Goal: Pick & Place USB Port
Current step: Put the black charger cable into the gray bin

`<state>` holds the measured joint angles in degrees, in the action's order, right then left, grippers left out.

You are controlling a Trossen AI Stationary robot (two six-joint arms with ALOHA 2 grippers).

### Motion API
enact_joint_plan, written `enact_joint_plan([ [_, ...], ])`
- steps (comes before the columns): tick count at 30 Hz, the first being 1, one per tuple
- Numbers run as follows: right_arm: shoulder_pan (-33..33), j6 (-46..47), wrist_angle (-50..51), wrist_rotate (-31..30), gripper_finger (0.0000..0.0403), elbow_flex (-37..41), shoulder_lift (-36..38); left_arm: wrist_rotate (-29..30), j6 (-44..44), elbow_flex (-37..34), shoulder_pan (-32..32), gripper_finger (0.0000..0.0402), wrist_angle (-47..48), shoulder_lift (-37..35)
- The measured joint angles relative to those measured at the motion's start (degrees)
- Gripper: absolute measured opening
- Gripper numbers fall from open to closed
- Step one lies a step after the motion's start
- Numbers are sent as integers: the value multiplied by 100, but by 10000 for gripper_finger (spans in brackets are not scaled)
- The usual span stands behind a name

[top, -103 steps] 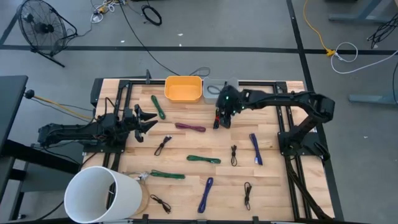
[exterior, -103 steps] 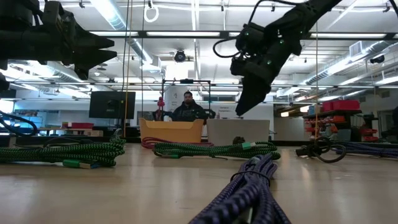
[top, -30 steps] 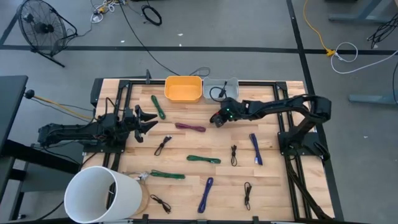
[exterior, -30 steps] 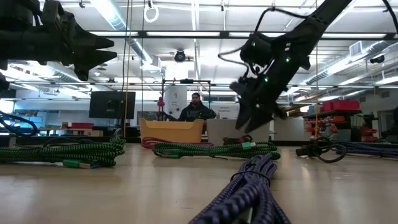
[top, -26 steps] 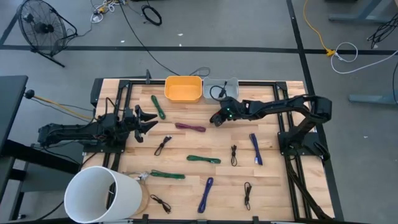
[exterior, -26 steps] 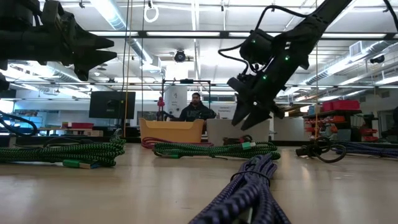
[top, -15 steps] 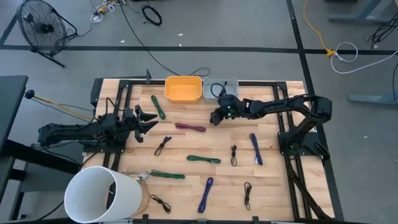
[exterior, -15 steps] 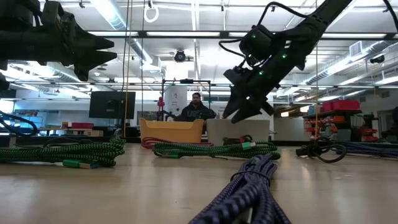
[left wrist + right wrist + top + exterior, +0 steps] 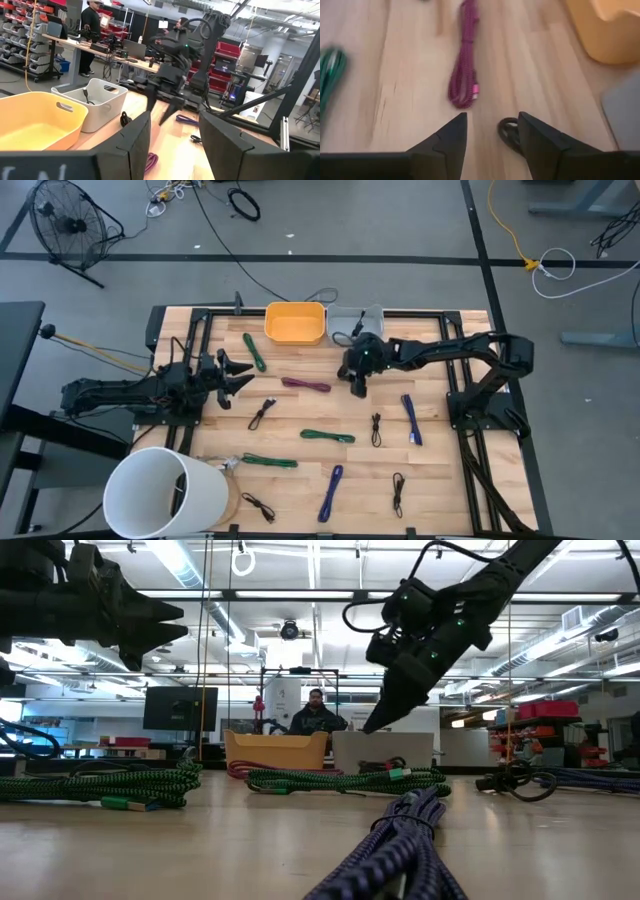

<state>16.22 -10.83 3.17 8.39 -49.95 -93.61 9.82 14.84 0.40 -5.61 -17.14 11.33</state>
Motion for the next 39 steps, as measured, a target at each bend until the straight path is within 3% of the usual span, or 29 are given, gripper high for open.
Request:
enact_joint_plan([
  [7, -121, -962, 230, -928, 178, -33, -2, 2, -46, 1, 0, 174, 0, 0],
  [10, -184, -1059, 569, -1543, 178, -33, -3, 1, -46, 0, 0, 174, 0, 0],
  [15, -244, -1081, 916, -1882, 178, -219, -10, 0, -46, 0, 0, 174, 1, 0],
  [27, -308, -920, 1591, -1847, 178, -632, -126, 1, -51, 1, 0, 174, 1, 0],
  [39, -288, -1126, 1632, -1994, 178, -848, -546, 50, -62, 2, 0, 174, 21, 28],
])
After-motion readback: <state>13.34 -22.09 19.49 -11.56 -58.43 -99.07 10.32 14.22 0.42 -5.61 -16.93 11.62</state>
